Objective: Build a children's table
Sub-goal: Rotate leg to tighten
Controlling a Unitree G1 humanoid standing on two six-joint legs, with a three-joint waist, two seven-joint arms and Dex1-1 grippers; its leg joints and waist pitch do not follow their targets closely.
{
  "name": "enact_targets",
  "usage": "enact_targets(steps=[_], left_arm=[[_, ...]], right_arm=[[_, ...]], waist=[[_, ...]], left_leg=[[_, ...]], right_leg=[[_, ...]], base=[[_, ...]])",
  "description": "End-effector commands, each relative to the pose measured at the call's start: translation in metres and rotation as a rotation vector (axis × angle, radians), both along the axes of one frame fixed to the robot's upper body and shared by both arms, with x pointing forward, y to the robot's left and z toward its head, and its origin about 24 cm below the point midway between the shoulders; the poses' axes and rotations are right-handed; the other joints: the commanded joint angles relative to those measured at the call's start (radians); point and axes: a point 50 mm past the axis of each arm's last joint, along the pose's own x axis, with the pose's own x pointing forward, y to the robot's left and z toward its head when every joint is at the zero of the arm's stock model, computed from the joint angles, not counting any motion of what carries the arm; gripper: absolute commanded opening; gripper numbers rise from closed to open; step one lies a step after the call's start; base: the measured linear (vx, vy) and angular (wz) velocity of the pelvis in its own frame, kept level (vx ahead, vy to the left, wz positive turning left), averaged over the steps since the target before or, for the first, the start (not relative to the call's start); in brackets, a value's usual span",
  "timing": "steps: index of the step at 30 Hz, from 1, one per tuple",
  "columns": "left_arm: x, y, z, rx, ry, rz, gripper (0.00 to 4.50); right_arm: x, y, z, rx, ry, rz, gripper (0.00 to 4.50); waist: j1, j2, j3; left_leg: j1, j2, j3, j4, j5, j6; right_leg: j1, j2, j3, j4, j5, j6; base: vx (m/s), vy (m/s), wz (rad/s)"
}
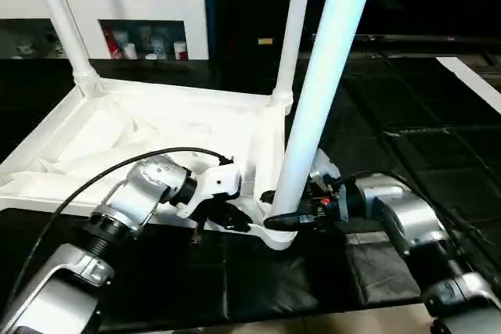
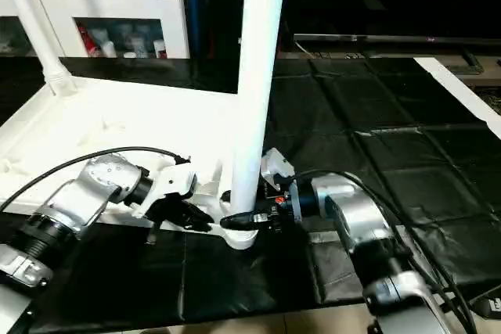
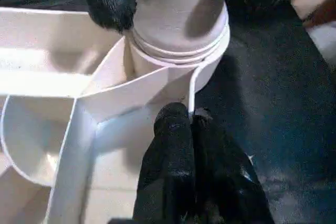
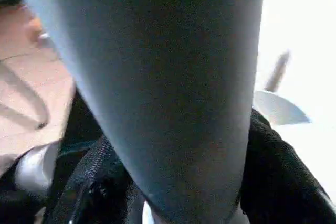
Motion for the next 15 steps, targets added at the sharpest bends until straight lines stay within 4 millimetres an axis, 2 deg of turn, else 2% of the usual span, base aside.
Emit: enact_targets(steps=[1,2,3,4,6,7,8,9,10,11,12,14,15], left_arm=[[0.006,-0.011,-0.002,-0.008,-0.027,0.087,0.0],[0.009,-0.014,-0.002,-0.021,-0.033,0.142,0.0],[0.011,-0.016,-0.002,-0.033,-0.033,0.174,0.0],[0.012,-0.018,-0.002,-0.042,-0.029,0.198,0.0],[0.015,-0.022,-0.002,-0.064,-0.026,0.253,0.0],[0.017,-0.024,-0.001,-0.073,-0.028,0.281,0.0],[0.022,-0.029,0.001,-0.097,-0.034,0.356,0.0],[0.023,-0.03,0.001,-0.102,-0.035,0.375,0.0],[0.024,-0.031,0.002,-0.106,-0.036,0.39,0.0],[0.03,-0.035,0.004,-0.125,-0.042,0.468,0.0],[0.03,-0.035,0.004,-0.125,-0.042,0.468,0.0],[0.038,-0.042,0.007,-0.149,-0.069,0.588,0.0],[0.038,-0.042,0.007,-0.149,-0.069,0.588,0.0]], right_arm=[[-0.002,0.01,-0.014,-0.019,0.058,-0.089,2.22],[0.001,0.012,-0.019,-0.033,0.063,-0.196,2.18],[0.003,0.013,-0.021,-0.032,0.067,-0.245,2.16],[0.004,0.015,-0.023,-0.03,0.073,-0.279,2.16],[0.006,0.021,-0.025,-0.023,0.089,-0.355,2.12],[0.008,0.024,-0.026,-0.018,0.097,-0.389,2.12],[0.013,0.034,-0.027,-0.007,0.121,-0.474,2.1],[0.015,0.036,-0.027,-0.005,0.128,-0.495,2.09],[0.016,0.038,-0.027,-0.003,0.134,-0.51,2.08],[0.023,0.05,-0.028,-0.009,0.165,-0.604,2.07],[0.023,0.05,-0.028,-0.009,0.165,-0.604,2.07],[0.033,0.066,-0.025,-0.021,0.171,-0.715,2.07],[0.033,0.066,-0.025,-0.021,0.171,-0.715,2.07]], waist=[[-0.013,0.003,-0.055],[-0.017,0.006,-0.053],[-0.024,0.004,-0.049],[-0.035,0.002,-0.049],[-0.046,0.006,-0.047],[-0.057,0.003,-0.046],[-0.064,0.005,-0.048],[-0.071,0.006,-0.048],[-0.079,0.008,-0.049],[-0.093,0.009,-0.05],[-0.095,0.012,-0.051],[-0.114,0.011,-0.051],[-0.116,0.006,-0.051]], left_leg=[[0.009,0.008,0.001,-0.079,-0.301,-0.011],[0.008,0.007,-0.002,-0.081,-0.307,-0.019],[0.013,0.002,-0.003,-0.078,-0.332,-0.022],[0.012,-0.001,-0.006,-0.077,-0.34,-0.022],[0.012,-0.004,-0.011,-0.078,-0.36,-0.017],[0.008,-0.005,-0.013,-0.079,-0.373,-0.017],[0.01,-0.008,-0.016,-0.077,-0.385,-0.013],[0.008,-0.007,-0.016,-0.078,-0.387,-0.013],[0.008,-0.007,-0.021,-0.079,-0.397,-0.014],[0.004,-0.008,-0.023,-0.08,-0.407,-0.015],[0.005,-0.008,-0.025,-0.08,-0.41,-0.015],[-0.001,-0.008,-0.035,-0.082,-0.424,-0.009],[-0.005,-0.008,-0.037,-0.083,-0.424,-0.007]], right_leg=[[0.041,-0.052,0.043,-0.082,-0.437,-0.155],[0.041,-0.053,0.04,-0.09,-0.499,-0.126],[0.035,-0.054,0.035,-0.103,-0.573,-0.098],[0.036,-0.054,0.032,-0.109,-0.613,-0.077],[0.035,-0.052,0.025,-0.117,-0.64,-0.059],[0.036,-0.05,0.022,-0.119,-0.652,-0.047],[0.036,-0.052,0.017,-0.126,-0.669,-0.038],[0.036,-0.051,0.016,-0.124,-0.663,-0.041],[0.037,-0.051,0.01,-0.128,-0.659,-0.042],[0.041,-0.049,0.005,-0.128,-0.642,-0.046],[0.041,-0.05,0.003,-0.129,-0.639,-0.047],[0.043,-0.052,0.002,-0.127,-0.6,-0.065],[0.047,-0.051,-0.001,-0.129,-0.6,-0.065]], base=[[0.0,0.0,0.0],[0.0,0.0,0.0],[0.0,0.0,0.0],[0.0,0.0,0.0],[0.0,0.0,0.0],[0.0,0.0,0.0],[0.0,0.0,0.0],[0.0,0.0,0.0],[0.0,0.0,0.0],[0.0,0.0,0.0],[0.0,0.0,0.0],[0.0,0.0,0.0],[0.0,0.0,0.0]])
